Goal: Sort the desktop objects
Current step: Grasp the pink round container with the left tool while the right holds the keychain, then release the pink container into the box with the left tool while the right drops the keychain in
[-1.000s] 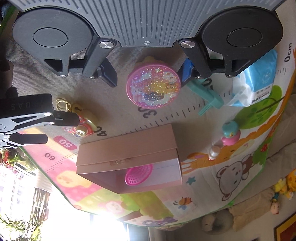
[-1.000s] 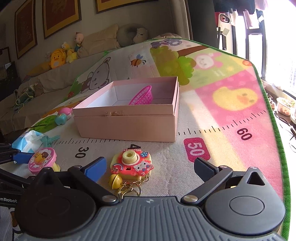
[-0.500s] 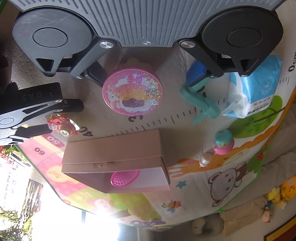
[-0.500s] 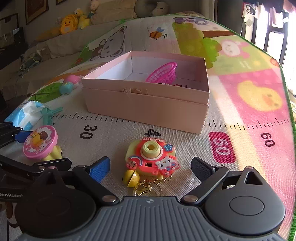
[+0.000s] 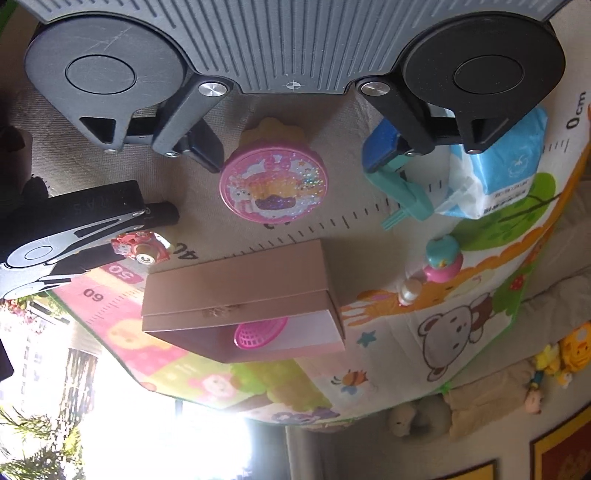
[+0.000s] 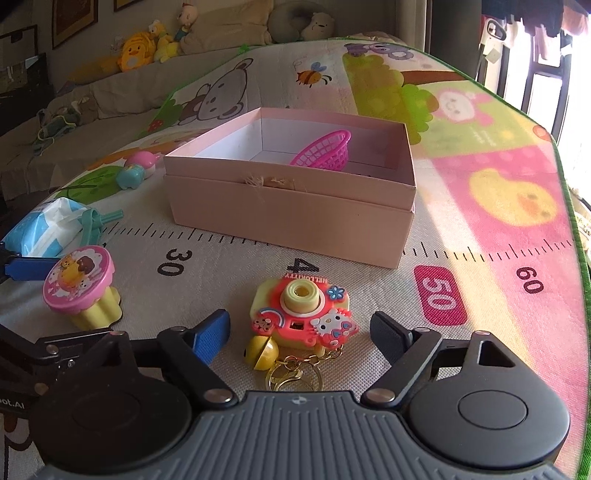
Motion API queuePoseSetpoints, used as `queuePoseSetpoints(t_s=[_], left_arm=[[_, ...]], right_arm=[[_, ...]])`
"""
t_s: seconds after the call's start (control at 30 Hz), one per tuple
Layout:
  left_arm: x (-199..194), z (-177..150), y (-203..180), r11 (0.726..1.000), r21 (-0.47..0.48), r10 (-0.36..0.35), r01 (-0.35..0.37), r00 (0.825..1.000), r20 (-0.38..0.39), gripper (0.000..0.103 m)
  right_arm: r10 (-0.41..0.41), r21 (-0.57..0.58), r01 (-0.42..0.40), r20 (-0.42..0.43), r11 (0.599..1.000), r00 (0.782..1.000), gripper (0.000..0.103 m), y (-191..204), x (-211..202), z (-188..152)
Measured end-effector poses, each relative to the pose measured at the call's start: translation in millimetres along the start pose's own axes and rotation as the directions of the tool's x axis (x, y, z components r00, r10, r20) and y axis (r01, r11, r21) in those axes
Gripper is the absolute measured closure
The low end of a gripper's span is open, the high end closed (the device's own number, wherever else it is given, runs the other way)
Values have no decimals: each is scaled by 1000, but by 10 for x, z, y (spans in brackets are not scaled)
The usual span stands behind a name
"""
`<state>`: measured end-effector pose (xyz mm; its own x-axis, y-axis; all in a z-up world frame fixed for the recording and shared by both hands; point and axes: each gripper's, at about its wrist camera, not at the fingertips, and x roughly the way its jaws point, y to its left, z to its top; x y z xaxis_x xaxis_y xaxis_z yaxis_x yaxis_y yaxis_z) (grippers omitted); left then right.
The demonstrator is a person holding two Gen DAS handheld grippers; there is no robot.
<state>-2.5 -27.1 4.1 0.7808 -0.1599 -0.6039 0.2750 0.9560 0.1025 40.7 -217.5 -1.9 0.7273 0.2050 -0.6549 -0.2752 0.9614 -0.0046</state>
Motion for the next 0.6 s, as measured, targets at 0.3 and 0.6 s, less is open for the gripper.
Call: queuePoseSetpoints(t_s=[0.3,0.6], left_arm=[[87,124,83,999,-29,-27,27,1000,4,58],[-357,1037,314,1000,18,12,-18,962,271,59]], right_arm=[[3,-3,-4,-33,1000,999,46,-1,-63,74],[36,28,-45,244,999,969,46,-378,-1129,880]])
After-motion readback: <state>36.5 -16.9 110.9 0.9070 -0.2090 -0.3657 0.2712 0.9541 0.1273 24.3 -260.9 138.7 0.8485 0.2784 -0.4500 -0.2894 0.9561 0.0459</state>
